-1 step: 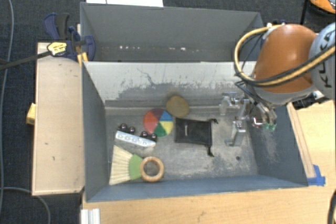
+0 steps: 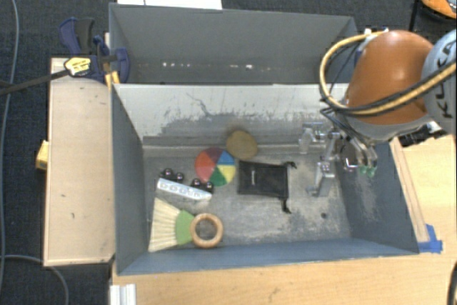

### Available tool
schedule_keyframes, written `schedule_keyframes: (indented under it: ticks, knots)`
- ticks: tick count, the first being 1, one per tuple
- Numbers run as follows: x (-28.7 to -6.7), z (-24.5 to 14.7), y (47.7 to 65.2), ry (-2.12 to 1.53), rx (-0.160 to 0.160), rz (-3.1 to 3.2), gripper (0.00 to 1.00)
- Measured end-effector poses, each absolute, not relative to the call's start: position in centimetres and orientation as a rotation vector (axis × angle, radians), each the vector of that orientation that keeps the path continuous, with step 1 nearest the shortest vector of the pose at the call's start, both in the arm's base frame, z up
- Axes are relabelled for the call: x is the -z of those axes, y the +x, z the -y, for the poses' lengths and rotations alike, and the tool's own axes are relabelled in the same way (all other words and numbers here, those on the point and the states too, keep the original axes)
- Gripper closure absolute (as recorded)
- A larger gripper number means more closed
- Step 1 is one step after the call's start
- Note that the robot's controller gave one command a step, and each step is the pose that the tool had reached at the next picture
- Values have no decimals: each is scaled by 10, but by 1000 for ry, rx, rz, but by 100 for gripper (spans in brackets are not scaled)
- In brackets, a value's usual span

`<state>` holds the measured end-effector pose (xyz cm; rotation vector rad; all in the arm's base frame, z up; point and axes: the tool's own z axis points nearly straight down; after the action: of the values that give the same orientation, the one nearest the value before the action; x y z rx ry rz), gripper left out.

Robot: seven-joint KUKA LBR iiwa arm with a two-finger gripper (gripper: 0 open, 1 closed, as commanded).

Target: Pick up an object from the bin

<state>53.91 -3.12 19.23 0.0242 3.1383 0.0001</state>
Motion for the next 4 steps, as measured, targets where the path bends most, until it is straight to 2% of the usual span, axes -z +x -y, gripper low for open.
schedule_keyframes:
  ticks: [1, 2, 3, 4]
  knots:
    - [-117, 1, 552, 59, -2, -3137, 0]
    - [-94, -10, 552, 88, -2, -3146, 0]
    - [-101, -28, 542, 335, -3, -3119, 0]
    - [-72, -23, 538, 439, -2, -3115, 0]
